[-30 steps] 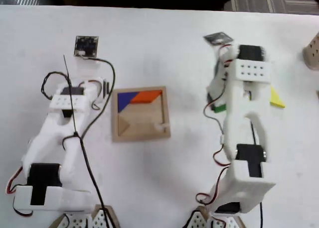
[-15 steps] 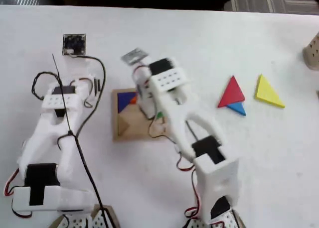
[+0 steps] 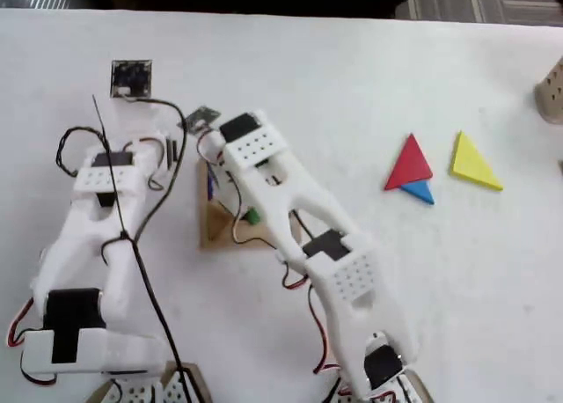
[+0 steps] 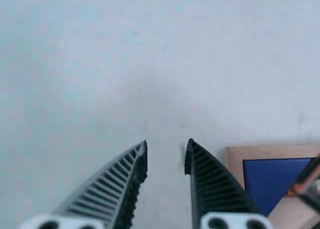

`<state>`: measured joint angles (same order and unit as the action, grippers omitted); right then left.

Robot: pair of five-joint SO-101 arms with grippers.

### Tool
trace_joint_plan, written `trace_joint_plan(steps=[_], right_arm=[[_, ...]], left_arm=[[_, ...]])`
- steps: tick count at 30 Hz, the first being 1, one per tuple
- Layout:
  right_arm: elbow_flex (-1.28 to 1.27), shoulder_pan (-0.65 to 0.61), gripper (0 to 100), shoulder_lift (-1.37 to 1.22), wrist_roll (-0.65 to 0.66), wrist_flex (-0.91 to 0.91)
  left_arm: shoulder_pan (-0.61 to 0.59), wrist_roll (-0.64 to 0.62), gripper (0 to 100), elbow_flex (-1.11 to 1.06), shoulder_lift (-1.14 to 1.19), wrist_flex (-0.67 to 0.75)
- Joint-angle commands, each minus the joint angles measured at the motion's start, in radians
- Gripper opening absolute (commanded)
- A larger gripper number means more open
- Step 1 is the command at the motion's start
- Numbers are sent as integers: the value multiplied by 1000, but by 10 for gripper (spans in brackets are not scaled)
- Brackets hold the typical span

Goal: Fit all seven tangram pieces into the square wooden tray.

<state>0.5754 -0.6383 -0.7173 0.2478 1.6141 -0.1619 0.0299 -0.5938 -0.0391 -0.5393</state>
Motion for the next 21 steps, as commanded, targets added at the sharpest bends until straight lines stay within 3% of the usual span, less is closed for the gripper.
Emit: trace_joint_plan(steps=[1,11,21], right_arm=[[146,-10,234,4,23,104],[-3,77,12,263,21,108],[-410,219,18,673,28,105]], left_arm=[[-5,0,143,57,-4,14],[30,3,143,48,-4,12],[35,6,143,48,-4,9]])
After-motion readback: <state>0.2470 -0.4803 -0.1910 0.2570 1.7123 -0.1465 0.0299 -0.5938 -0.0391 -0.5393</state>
